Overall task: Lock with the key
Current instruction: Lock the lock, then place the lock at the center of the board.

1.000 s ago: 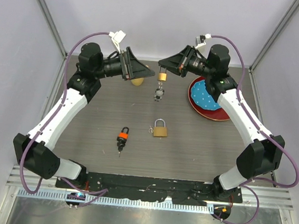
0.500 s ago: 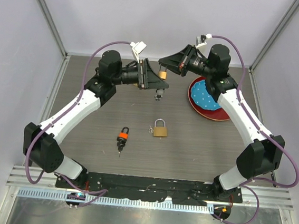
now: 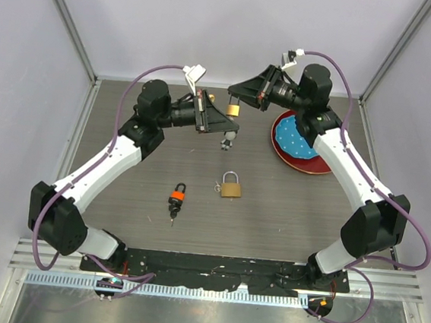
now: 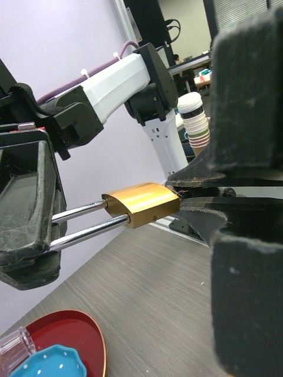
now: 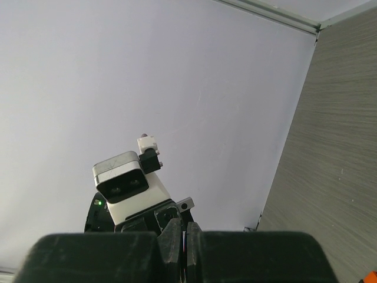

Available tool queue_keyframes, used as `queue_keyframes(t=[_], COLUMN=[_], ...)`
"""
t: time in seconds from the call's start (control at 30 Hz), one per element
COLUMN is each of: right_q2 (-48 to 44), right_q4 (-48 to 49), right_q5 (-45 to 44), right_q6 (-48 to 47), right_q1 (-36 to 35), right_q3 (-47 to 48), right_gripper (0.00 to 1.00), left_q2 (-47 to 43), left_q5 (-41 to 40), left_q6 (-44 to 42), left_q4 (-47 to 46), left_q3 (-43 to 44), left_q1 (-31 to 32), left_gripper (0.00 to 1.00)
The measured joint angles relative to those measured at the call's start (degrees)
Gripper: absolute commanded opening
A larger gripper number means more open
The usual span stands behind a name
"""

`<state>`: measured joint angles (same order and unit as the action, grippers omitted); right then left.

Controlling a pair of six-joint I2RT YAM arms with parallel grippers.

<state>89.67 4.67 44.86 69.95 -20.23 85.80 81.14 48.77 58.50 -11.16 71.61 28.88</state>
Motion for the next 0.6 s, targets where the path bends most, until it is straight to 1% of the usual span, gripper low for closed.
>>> queue_keyframes(t=[0.3,0.6], right_q2=[0.37,0.46], right_q4=[-0.02,1.16], right_q5=[0.9,1.4], right_q6=[-0.44,0.44], right_q1=[0.09,1.22], right_q3=[-1.07,-4.17], right_gripper=[0.02,0.02], left_q2=[-1.11,-2.75], left_q5=[-1.16,-3.26], left_q6=[0.04,0.22], left_q4=[-1.57,-3.19], left_q3=[-3.06,-7.67], left_q1=[0.24,0.68], left_gripper=[0.0,0.0])
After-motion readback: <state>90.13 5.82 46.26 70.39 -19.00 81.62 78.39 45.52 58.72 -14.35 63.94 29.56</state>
